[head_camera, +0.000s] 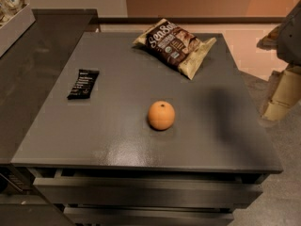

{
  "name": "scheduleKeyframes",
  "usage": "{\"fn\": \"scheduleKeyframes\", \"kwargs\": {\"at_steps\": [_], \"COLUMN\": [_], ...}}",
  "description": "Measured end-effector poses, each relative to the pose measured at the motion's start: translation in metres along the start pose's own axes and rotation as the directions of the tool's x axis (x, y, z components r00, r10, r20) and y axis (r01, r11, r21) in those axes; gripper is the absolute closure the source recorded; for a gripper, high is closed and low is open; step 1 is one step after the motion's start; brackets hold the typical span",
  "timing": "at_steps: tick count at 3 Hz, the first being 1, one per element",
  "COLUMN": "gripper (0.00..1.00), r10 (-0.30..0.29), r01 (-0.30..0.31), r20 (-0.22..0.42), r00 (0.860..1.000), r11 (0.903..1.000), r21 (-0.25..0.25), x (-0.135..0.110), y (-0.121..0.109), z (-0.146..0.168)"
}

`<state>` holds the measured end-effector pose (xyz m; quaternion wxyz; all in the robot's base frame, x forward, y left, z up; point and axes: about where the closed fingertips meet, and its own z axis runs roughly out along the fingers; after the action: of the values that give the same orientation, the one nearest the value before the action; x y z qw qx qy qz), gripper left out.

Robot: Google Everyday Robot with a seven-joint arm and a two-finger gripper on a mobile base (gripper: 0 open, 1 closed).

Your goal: Move orange near brown chip bag

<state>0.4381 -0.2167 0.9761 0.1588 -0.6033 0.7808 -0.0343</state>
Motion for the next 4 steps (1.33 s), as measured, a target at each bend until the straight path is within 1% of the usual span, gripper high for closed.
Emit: {"fn": "scheduleKeyframes", "kwargs": {"at_steps": [1,2,3,4], "gripper": [0.00,0.00,0.00,0.00], "r10": [-0.001,-0.009,-0.031,-0.057], "r01": [0.001,0.010,0.038,0.081], "r20": [0.006,0.041,0.122,0.201], "r00": [1.000,0.999,0.992,0.978], "r11": [1.0000,0.9998,0.9974,0.9903], "r21": [-0.002,-0.014,-0.062,-0.112], "x": [-0.002,-0.013,-0.043,-0.079], "y": [0.000,0.003,0.014,0.028], "z": [0.002,0.013,0.042,0.072]}}
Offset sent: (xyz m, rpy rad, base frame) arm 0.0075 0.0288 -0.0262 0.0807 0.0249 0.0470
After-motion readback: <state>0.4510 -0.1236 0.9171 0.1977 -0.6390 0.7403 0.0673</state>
